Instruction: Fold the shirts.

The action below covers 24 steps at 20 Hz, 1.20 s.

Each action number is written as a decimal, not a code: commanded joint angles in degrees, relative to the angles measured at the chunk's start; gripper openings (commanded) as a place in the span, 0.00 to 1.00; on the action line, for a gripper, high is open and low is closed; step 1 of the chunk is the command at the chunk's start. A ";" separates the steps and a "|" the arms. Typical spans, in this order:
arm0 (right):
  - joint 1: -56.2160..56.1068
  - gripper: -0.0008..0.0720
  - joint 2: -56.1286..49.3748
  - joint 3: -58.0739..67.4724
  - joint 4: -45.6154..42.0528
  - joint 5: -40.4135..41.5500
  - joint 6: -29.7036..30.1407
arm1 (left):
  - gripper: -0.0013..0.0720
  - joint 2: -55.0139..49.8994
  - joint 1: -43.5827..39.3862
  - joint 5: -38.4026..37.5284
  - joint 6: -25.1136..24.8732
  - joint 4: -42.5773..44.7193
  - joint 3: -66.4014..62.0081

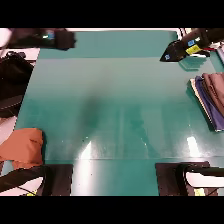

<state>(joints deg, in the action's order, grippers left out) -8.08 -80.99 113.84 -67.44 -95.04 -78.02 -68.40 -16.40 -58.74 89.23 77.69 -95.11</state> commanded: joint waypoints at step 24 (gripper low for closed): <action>8.76 0.04 22.88 -38.77 0.39 14.97 -1.51 | 0.05 22.51 17.68 -17.68 7.52 22.95 39.41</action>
<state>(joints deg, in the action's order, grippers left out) 0.69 -58.37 72.53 -67.07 -80.34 -79.50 -45.93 4.58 -77.78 97.58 101.84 -45.95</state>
